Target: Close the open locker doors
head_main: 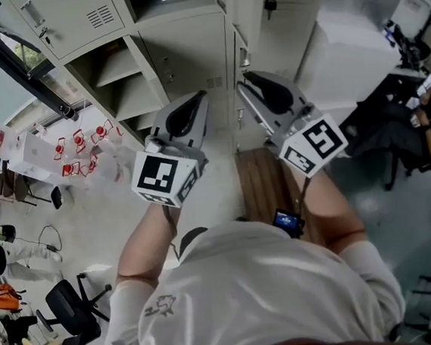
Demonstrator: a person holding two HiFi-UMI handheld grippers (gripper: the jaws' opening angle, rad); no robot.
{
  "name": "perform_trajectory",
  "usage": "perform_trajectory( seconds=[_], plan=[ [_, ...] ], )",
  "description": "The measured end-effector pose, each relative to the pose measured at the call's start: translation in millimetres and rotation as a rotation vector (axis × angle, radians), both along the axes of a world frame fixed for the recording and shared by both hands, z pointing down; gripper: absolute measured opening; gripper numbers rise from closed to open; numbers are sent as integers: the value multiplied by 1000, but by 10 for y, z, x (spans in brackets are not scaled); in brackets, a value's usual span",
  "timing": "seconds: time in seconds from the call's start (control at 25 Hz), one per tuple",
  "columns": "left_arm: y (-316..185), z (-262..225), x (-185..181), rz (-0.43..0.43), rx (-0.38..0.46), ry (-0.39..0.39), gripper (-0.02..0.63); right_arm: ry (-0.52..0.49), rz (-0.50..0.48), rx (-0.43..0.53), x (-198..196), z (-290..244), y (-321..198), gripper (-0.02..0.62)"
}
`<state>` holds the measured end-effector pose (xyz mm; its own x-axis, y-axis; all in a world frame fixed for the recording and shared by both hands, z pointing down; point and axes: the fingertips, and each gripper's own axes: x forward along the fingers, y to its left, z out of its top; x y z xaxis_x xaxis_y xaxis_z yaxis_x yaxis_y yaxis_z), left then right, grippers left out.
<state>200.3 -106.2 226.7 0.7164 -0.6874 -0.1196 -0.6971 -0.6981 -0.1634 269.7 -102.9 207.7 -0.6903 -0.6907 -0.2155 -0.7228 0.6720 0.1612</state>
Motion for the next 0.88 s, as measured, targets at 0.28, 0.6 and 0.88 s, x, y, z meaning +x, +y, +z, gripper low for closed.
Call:
perform_trajectory(
  seconds=[0.28,0.6,0.88],
  plan=[
    [-160,10,116,-48,4,-7,-5,-6,-41,37,376,-475,-210,112],
    [-301,-61,189,-71,19,-20,-5,4,-22,55,887,-1050,-595,123],
    [-343,-114,291,-64,34,-31,-5,54,-78,-8,951,-1128,-999,123]
  ],
)
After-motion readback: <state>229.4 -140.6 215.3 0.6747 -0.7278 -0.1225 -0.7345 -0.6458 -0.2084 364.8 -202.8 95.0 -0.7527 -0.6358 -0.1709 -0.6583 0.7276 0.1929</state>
